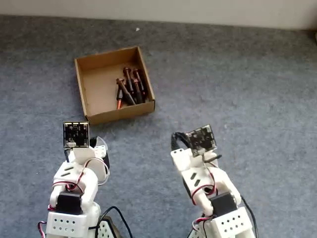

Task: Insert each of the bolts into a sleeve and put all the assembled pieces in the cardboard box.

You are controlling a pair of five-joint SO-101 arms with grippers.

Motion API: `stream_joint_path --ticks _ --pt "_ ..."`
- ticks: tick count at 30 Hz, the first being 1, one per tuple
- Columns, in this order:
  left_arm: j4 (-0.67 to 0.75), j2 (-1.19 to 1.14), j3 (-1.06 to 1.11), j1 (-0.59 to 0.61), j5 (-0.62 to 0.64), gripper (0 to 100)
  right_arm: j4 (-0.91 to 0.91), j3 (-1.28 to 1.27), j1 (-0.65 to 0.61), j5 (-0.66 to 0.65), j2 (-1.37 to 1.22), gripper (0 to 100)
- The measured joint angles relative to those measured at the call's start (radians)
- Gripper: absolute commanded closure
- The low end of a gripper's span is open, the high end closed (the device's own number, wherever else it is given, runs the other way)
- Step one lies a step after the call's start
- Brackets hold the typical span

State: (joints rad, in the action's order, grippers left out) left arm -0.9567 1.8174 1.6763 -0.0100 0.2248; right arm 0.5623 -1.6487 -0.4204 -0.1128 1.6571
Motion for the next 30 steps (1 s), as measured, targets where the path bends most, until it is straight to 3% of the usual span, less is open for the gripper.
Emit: stream_joint_path --ticks 11,16,25,30 --pt "0.000 0.000 0.000 0.000 0.000 99 0.061 -0.023 0.172 0.002 0.155 99.2" --pt "-0.002 0.000 0.000 0.000 0.000 99 0.275 -0.023 0.178 0.002 0.155 99.2" --pt "-0.195 0.000 0.000 0.000 0.000 99 0.632 -0.023 0.181 0.002 0.155 99.2" --pt "-0.313 0.000 0.000 0.000 -0.002 99 0.674 -0.023 0.181 0.002 0.157 99.2"
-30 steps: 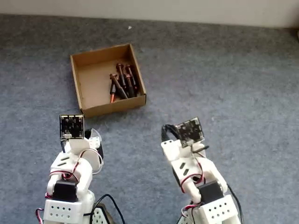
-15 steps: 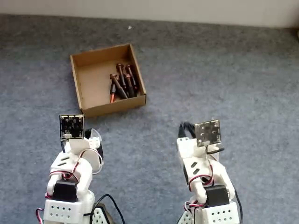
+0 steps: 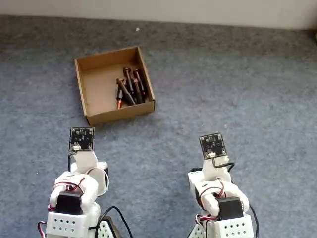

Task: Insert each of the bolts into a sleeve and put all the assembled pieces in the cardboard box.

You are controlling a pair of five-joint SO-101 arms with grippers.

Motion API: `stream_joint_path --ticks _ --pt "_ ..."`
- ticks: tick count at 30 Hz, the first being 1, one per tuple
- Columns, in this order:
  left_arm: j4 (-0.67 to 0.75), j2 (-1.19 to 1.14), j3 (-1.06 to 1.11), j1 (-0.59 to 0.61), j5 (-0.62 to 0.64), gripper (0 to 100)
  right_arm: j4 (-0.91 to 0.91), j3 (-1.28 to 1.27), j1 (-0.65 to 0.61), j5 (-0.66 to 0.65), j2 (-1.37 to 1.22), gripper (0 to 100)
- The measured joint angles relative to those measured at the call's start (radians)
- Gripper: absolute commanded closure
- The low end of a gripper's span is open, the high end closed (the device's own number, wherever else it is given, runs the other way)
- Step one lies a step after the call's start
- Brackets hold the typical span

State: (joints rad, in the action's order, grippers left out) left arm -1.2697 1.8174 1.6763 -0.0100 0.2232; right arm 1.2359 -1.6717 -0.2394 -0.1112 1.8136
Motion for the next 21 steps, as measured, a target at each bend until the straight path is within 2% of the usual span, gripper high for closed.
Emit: stream_joint_path --ticks 4,21 --pt "-0.055 0.000 0.000 0.000 -0.002 99 0.000 0.000 0.000 0.000 0.000 99.2" --pt "-0.058 0.000 0.000 0.000 -0.002 99 0.003 0.000 0.000 0.000 0.000 99.2"
